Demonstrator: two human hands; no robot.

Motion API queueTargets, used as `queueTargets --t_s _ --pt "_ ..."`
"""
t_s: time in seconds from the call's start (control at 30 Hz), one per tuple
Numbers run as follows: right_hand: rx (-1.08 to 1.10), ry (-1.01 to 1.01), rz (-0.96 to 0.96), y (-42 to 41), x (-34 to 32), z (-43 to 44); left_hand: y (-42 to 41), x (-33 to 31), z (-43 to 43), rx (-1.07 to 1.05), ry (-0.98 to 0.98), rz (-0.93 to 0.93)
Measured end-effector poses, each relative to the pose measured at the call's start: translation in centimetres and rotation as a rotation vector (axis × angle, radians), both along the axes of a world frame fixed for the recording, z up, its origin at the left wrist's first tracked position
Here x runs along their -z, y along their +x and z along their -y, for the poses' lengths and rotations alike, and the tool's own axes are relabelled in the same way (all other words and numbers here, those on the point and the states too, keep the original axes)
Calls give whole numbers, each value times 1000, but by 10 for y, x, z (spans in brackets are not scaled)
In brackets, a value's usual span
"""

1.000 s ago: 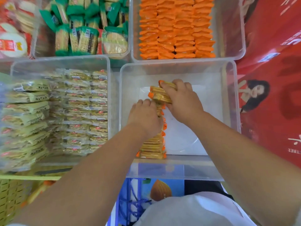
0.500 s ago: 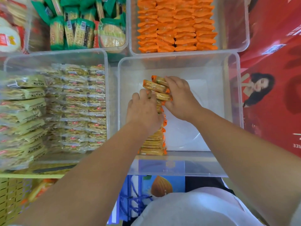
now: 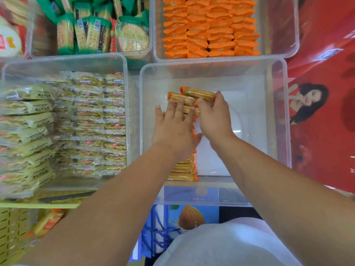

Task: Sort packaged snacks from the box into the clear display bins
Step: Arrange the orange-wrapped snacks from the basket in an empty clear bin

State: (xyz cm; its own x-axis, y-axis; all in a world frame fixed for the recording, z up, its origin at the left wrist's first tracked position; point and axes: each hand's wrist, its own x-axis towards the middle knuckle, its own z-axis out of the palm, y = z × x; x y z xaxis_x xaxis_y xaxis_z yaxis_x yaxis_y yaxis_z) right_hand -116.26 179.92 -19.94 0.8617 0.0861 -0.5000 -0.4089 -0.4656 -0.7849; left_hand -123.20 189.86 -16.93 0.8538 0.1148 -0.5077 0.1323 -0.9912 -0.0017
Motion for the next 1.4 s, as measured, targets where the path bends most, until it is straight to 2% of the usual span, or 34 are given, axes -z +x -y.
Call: queueTargets --t_s 0.13,0.2,0.3,0.43,0.57,0.67,0.8,1.03,1.2,1.4 --pt "0 78 40 -17 -5 -13 -20 -24 -11 -84 -8 359" --pt "-5 93 42 -18 -2 -17 -36 -31 -16 -168 -5 456" --pt "-30 100 32 -18 2 -26 -50 -30 -15 -229 -11 441" --pt "-103 139 17 -15 1 -37 -50 -32 -19 -406 -158 496" --pt "-323 90 -13 -11 0 -44 -51 -33 -22 -413 -249 511" --pt "-394 129 -74 -8 -4 -42 -52 -35 -22 -416 -268 503" --pt "-324 323 -180 -2 -7 -23 -53 -34 -23 -452 -302 528" --pt "-94 238 -78 -21 -1 -16 -53 -31 -22 -483 -314 552" --pt "-214 332 -30 -33 -5 -33 -53 -30 -22 -463 -316 537" --pt "-408 316 -187 -11 -2 -16 -54 -29 -22 -446 -309 526"
